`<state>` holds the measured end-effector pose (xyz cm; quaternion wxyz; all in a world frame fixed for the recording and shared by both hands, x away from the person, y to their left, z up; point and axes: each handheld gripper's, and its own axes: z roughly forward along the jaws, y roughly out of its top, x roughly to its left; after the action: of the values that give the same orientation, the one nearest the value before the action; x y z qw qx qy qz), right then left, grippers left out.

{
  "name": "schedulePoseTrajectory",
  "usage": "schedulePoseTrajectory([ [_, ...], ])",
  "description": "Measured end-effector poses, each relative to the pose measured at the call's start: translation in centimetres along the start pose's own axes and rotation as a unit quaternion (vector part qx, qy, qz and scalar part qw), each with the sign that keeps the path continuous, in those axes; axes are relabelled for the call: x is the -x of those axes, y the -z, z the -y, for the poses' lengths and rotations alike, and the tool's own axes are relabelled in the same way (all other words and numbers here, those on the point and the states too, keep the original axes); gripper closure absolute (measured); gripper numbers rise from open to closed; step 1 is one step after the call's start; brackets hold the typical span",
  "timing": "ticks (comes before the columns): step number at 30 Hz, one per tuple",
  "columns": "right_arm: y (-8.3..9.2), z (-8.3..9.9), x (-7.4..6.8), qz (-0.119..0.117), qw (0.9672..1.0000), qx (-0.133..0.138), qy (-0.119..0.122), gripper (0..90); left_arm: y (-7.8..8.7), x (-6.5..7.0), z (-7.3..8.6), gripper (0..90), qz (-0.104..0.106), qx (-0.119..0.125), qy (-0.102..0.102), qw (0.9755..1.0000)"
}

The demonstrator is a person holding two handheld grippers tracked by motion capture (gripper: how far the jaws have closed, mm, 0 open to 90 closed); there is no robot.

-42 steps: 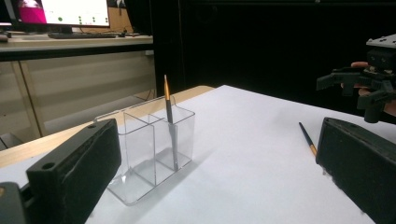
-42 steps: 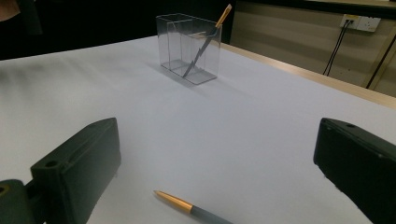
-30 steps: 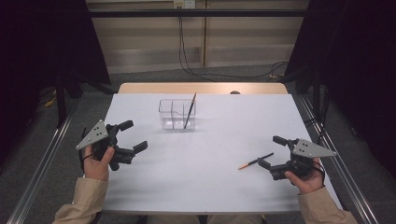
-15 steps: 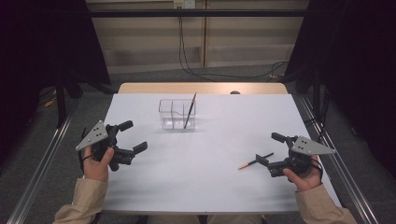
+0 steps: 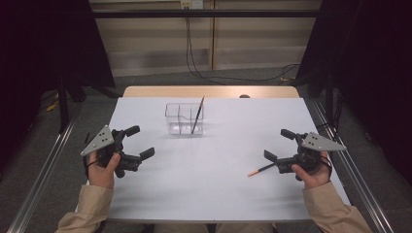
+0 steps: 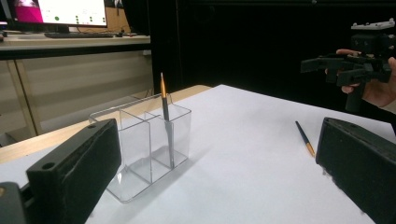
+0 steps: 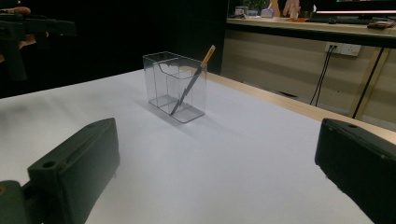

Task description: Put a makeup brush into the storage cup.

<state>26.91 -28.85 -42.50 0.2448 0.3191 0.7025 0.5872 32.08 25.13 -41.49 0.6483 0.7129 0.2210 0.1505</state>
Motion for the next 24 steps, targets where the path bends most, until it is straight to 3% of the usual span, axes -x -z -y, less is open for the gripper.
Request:
schedulePoseTrajectory([
  [24, -3.1, -0.8, 1.3, -0.001, 1.0, 0.003, -0.004, 0.0, -0.2, 0.0, 0.1, 0.0, 0.002, -0.004, 0.001, 1.0],
])
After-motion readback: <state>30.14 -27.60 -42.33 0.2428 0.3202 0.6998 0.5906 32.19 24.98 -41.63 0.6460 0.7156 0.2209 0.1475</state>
